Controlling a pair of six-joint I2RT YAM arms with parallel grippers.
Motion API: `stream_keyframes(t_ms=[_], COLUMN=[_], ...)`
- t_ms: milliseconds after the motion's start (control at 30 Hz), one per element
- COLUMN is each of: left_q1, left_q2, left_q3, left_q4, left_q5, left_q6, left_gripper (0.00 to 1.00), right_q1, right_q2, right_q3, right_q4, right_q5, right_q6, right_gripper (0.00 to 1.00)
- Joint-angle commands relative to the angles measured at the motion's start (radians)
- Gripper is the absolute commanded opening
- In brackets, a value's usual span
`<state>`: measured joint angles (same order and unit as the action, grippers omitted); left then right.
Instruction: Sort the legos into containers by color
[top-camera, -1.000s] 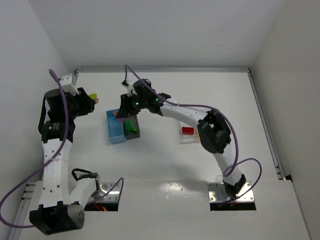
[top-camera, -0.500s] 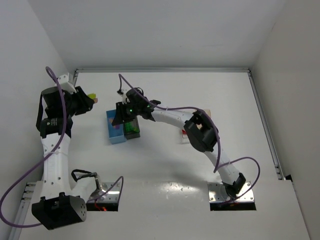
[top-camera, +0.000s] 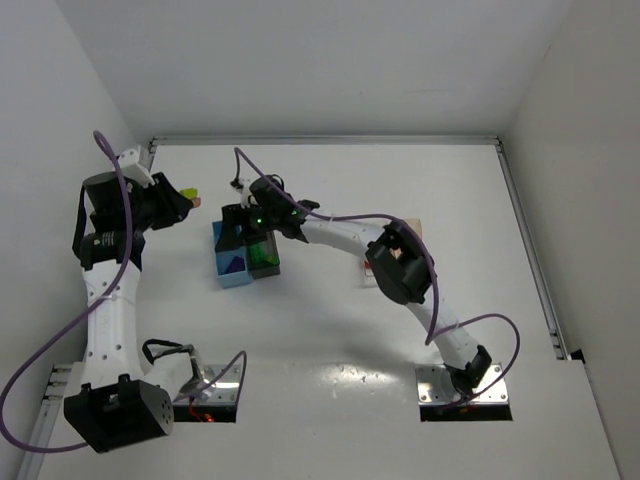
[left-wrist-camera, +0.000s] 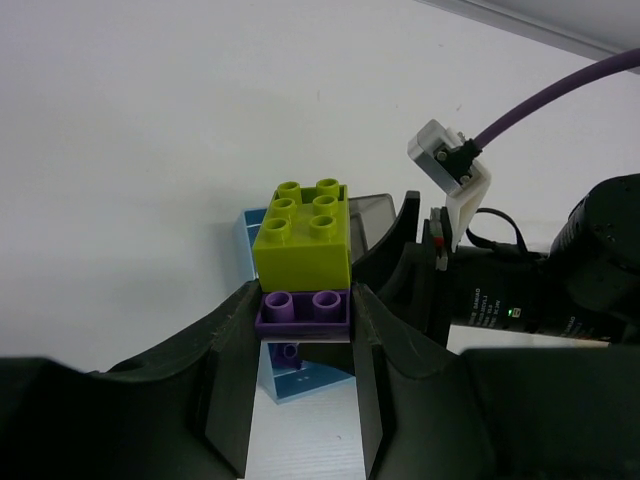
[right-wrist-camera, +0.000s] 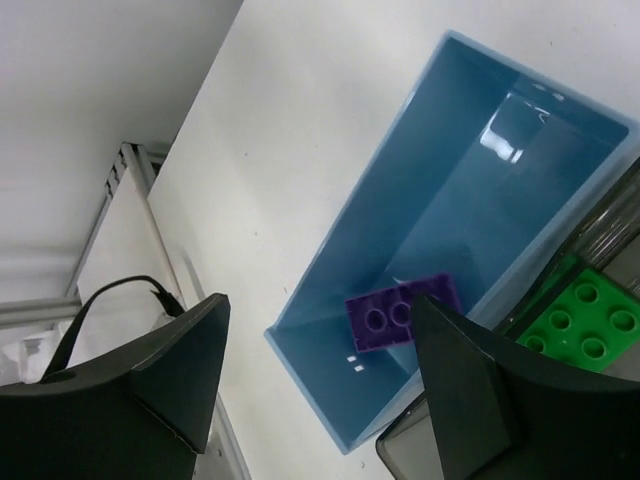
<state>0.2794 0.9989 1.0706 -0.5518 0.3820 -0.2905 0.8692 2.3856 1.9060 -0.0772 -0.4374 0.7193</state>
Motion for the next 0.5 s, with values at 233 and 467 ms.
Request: stream_keyframes(t_ms=[233, 467], left_q1=[0.040, -0.022], left_q2=[0.095, 0.242], left_q3=[-0.012, -0.046], left_q4=[0.131, 0.188], left_q5=[0.462, 0.814], left_q6=[-0.028, 0.059], left_gripper=[0.00, 0.08], right_q1=[-0.064, -0.271], right_q2=[-0.394, -0.719], right_q3=[-0.160, -0.411], right_q4=[-0.101, -0.338], right_q5=[0.077, -0.099], right_q6=[-0.317, -0.702], right_gripper=[0.73, 0.73])
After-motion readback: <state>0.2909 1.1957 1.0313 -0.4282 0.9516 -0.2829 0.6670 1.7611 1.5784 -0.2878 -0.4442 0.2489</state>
